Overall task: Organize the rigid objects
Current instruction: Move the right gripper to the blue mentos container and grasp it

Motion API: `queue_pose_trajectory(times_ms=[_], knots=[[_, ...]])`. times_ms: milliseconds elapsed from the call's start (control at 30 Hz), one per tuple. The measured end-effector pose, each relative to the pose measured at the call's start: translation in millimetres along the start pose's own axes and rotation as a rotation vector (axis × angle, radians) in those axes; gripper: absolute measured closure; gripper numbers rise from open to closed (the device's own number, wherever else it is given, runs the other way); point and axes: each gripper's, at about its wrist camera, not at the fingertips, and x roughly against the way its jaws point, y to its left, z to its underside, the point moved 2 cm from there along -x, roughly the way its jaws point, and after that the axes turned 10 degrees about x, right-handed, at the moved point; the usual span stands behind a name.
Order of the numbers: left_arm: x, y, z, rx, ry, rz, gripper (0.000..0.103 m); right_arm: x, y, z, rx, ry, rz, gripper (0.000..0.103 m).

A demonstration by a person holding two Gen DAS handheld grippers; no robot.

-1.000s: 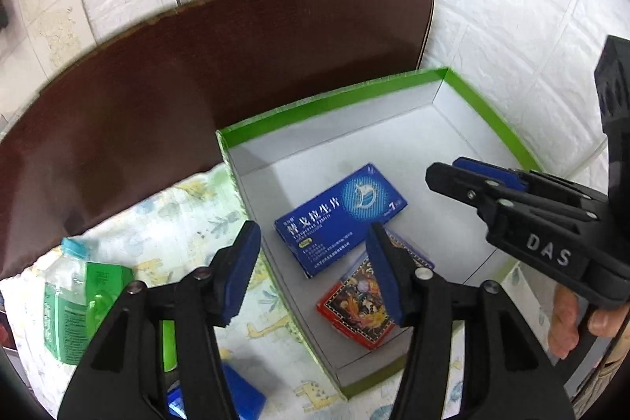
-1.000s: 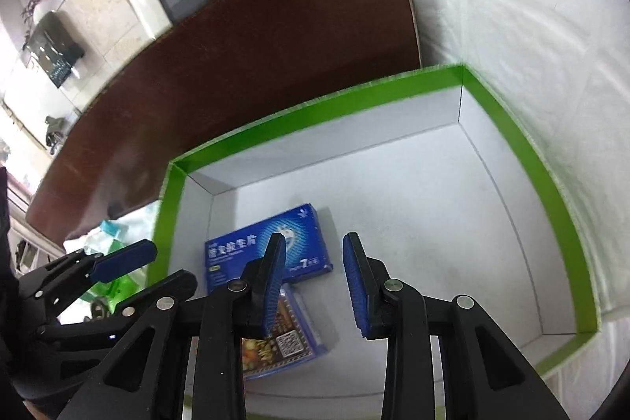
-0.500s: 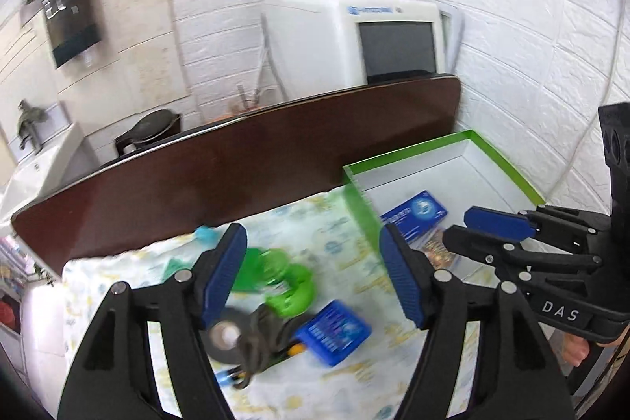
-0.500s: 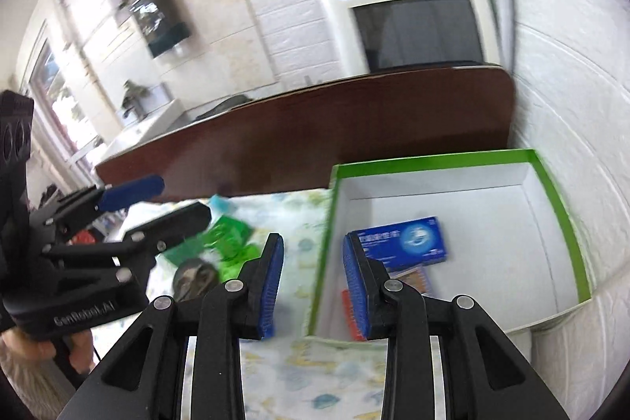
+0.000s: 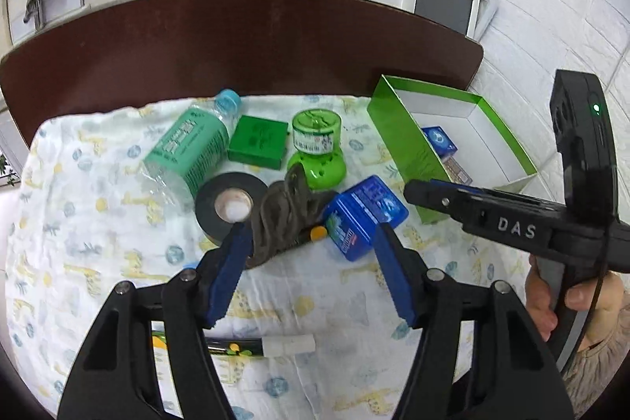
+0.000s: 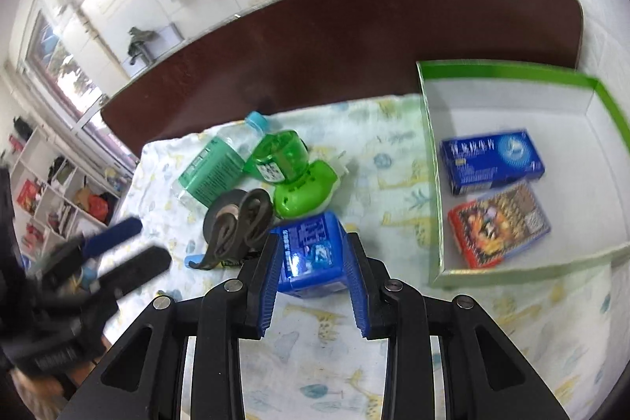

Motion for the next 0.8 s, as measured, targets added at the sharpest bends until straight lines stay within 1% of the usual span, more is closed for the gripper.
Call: queue_pose_trajectory(times_ms=[33,100,200,300,367,433,467,500,600,633,700,733,800], knots=[[-3.9,-0.9,3.2,0.009,0.013,0.017,0.044,-4.1,-2.2,1.7,-0.016,0.008,0.007,0.070],[-12.1,-4.7,8.6,0.014,0.032,0.044,0.045,-12.8,-3.8,3.2,-0.047,0.027,0.010,0.070],[-25.0,-10.8,14.2,-0.002,0.052,0.058,0.047,-23.8,-10.0,4.2,-0.096,0.045,0.005,0.070],[-36.0,-11.4,17.1,0.003,0.080,0.065,0.048,-31.1,-15.1,2.6,-0.132,0.045,-0.014,0.070],[-38.7,-7.8,18.7,0.007,0.088,0.055,0.048,-37.8,-18.3,2.5,-0.151,0.061,-0.039,0.070],[-36.8,-0.6,19.0,0.020,0.082,0.048,0.048,-40.1,-19.7,5.0,-0.182,0.071,-0.087,0.070],[-34.3,4.3,19.5,0.029,0.076,0.048,0.048,-39.5,-18.3,6.9,-0.187,0.078,-0.092,0.070],[-31.8,9.1,19.9,0.039,0.071,0.047,0.048,-37.7,-14.8,9.9,-0.188,0.085,-0.098,0.070],[-26.8,22.4,21.3,0.061,0.065,0.037,0.047,-32.1,4.5,24.6,-0.172,0.120,-0.166,0.070],[-26.0,24.7,21.4,0.061,0.064,0.035,0.047,-28.5,10.7,29.9,-0.161,0.120,-0.168,0.070],[-24.9,26.4,20.4,0.063,0.059,0.042,0.047,-21.5,14.6,36.1,-0.151,0.103,-0.114,0.070],[-24.8,25.6,19.4,0.063,0.058,0.051,0.047,-17.2,12.0,37.6,-0.165,0.079,-0.088,0.070],[-25.1,20.5,17.7,0.049,0.061,0.087,0.047,-11.7,3.0,38.6,-0.210,0.050,-0.072,0.070]])
